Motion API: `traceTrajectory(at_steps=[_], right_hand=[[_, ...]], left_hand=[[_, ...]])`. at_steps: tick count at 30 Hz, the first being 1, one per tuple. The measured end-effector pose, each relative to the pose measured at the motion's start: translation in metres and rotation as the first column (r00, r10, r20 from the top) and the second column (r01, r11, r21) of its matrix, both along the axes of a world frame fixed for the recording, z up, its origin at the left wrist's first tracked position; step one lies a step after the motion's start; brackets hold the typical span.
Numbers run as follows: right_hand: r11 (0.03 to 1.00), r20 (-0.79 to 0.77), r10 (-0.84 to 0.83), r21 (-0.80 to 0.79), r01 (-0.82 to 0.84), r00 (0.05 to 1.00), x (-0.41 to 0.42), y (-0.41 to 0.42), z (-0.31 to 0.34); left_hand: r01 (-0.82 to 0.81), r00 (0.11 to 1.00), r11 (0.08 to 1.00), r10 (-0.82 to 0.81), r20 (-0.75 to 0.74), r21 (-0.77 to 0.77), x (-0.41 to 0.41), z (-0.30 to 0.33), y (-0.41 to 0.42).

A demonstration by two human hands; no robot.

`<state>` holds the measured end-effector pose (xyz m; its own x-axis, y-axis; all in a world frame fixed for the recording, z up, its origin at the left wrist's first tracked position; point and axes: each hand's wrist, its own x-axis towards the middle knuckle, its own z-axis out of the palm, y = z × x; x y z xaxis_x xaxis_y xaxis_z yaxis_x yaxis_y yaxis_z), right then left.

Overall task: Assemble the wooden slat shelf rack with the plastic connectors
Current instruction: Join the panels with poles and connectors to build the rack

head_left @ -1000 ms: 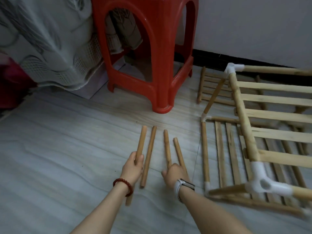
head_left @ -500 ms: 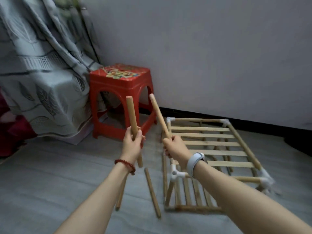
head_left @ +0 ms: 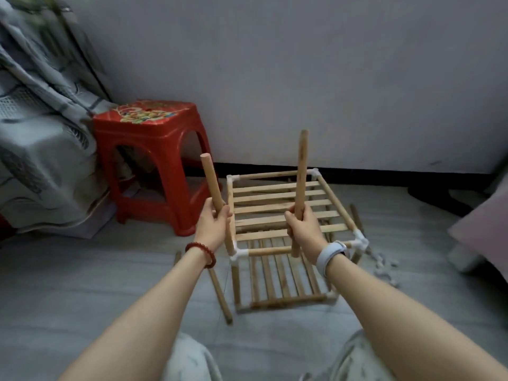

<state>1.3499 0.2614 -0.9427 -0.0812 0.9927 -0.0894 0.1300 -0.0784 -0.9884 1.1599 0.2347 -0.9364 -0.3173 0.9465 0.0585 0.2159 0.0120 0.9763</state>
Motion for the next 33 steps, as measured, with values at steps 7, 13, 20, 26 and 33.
traceTrajectory(at_steps=[7,13,20,26,33], right_hand=[[0.999,-0.076,-0.032,-0.005,0.032,0.997,-0.002,0.011,-0.006],[0.997,0.028,0.015,0.07,-0.017,0.999,-0.011,0.009,-0.012],[0.995,0.093,0.041,0.082,-0.049,0.995,-0.016,0.01,-0.013],[0.998,0.05,-0.006,0.067,0.003,0.999,-0.02,0.014,-0.015],[0.998,-0.023,-0.042,0.048,0.043,0.999,-0.014,0.021,-0.015]], left_hand=[[0.062,0.997,0.998,-0.06,-0.044,0.033,0.008,-0.005,-0.005],[0.075,0.993,0.997,-0.076,-0.095,-0.012,0.003,-0.007,-0.002],[0.066,0.996,0.998,-0.066,-0.06,-0.012,0.005,-0.002,-0.001],[-0.116,0.993,0.992,0.114,0.039,0.057,0.023,0.009,0.018],[-0.36,0.926,0.921,0.334,0.177,0.147,0.045,-0.006,0.034]])
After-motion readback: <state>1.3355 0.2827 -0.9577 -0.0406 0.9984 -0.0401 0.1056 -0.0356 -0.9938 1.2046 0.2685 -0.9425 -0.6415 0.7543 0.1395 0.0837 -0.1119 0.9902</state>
